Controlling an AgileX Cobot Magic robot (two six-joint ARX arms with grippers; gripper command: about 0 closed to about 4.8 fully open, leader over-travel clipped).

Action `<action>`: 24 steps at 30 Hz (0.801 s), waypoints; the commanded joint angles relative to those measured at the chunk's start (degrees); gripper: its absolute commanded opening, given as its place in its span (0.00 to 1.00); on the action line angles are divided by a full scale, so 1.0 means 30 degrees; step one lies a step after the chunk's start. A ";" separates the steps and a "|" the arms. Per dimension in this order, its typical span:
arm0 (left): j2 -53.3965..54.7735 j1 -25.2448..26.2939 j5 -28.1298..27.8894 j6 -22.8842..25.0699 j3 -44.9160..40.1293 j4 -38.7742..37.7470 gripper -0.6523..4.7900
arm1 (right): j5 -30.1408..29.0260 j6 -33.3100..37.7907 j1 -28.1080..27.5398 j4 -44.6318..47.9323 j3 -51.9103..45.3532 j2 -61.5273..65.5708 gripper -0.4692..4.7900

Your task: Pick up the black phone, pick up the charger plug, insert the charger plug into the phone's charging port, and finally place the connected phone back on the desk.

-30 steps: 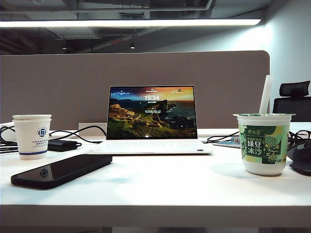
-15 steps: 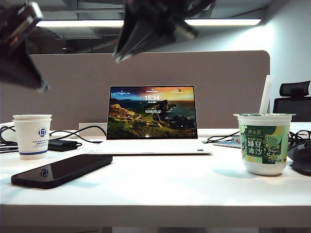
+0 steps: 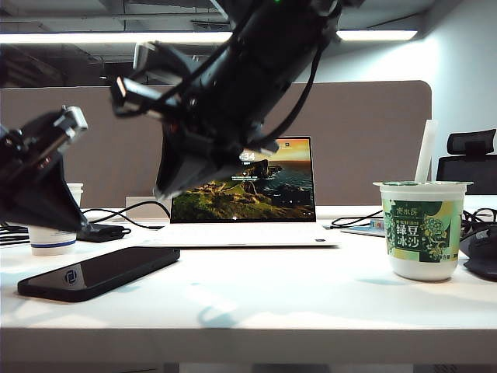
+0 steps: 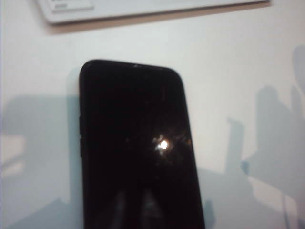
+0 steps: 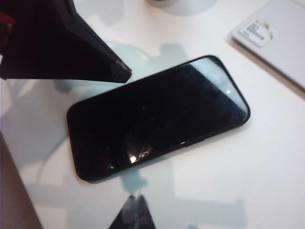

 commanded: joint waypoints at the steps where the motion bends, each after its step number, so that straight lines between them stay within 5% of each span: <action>1: 0.0568 0.0036 -0.0015 -0.0539 0.0000 0.0714 0.47 | -0.0087 0.0066 -0.0051 0.0670 0.0087 0.0568 0.09; 7: 0.1290 0.0022 -0.0299 -0.1115 0.0000 0.1304 0.48 | -0.0058 0.0073 -0.0204 0.1173 0.0087 0.1734 0.09; 12: 0.1472 0.0022 -0.0852 -0.1610 0.0007 0.1537 0.67 | 0.0036 0.0080 -0.0481 0.1260 0.0087 0.2397 0.09; 24: 0.2667 -0.0007 0.0226 -0.2346 0.0015 0.1581 0.67 | -0.0022 0.0066 -0.0918 0.1727 0.0087 0.3206 0.09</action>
